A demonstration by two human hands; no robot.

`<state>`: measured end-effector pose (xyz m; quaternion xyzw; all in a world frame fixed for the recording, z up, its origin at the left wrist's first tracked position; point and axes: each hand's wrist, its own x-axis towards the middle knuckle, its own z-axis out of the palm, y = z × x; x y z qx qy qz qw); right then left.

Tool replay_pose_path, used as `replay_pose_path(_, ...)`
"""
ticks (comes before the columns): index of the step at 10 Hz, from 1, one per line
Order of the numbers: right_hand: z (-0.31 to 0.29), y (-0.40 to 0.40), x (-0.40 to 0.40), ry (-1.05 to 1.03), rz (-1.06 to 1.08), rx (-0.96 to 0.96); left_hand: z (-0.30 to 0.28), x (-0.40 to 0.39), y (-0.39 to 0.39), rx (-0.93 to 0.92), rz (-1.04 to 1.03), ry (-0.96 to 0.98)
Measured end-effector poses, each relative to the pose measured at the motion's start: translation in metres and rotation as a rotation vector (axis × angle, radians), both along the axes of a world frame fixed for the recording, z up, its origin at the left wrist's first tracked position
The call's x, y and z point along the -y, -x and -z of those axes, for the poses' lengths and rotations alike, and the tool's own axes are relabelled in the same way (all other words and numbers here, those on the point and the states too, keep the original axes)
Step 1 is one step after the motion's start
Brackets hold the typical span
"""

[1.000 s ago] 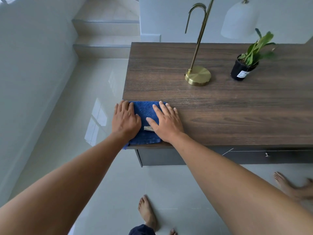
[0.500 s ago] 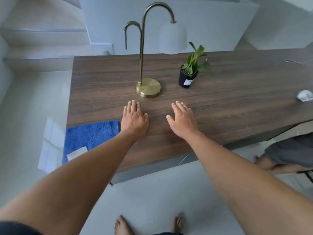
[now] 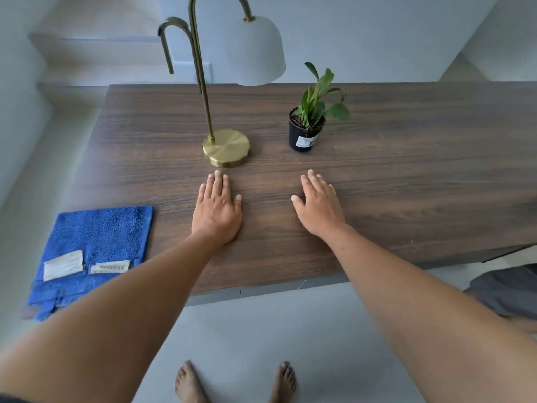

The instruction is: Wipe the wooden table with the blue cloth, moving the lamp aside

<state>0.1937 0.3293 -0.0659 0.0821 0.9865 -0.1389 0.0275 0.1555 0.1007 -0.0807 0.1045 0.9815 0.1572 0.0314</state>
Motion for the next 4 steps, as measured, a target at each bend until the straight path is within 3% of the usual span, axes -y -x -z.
replay_pose_path(3,0.013,0.003,-0.005,0.050,-0.029,-0.081,0.006,-0.001,0.002,-0.046,-0.025,0.019)
replay_pose_path(4,-0.015,0.004,-0.006,0.308,0.030,-0.230,0.006,-0.001,0.003,-0.056,-0.030,0.012)
